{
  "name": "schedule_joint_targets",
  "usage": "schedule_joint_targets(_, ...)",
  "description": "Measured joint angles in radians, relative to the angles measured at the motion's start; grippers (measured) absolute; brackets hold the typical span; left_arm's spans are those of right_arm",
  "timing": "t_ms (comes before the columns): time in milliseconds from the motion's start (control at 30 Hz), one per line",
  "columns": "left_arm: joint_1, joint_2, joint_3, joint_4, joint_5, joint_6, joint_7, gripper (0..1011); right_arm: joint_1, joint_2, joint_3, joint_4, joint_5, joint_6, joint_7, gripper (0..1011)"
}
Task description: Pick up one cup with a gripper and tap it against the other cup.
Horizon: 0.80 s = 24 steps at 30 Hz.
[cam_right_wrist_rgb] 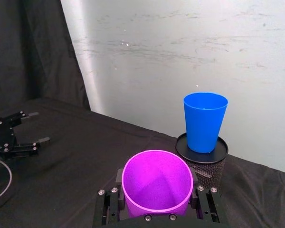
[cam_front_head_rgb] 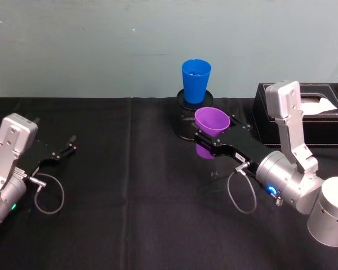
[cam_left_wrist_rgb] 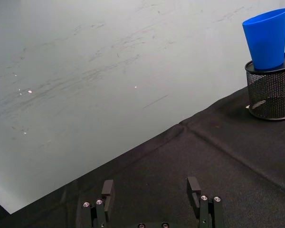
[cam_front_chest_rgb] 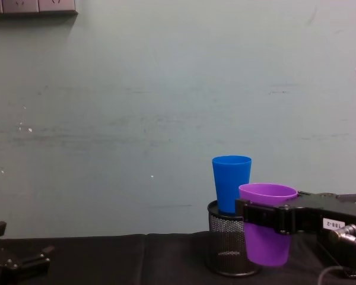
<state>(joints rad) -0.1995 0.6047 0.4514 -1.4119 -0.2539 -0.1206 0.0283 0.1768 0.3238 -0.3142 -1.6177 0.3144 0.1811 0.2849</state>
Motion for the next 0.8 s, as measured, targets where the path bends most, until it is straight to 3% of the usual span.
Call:
schedule_joint_targets(133,0.0,0.0,0.0,0.0,0.0,0.0,0.0,1000,0.01,-0.002,-0.002,0.005,-0.001,0.004,0.0,738)
schedule_joint_targets(333,0.0,0.0,0.0,0.0,0.0,0.0,0.0,1000,0.075,-0.019,-0.013,0.048,-0.019,0.035,-0.004,738)
schedule_joint_targets(567,0.0,0.0,0.0,0.0,0.0,0.0,0.0,1000,0.17,-0.063,-0.016,0.149,-0.017,0.069,-0.006,737)
schedule_joint_targets(800,0.0,0.0,0.0,0.0,0.0,0.0,0.0,1000,0.22,-0.094,-0.014,0.223,0.005,0.083,-0.003,737)
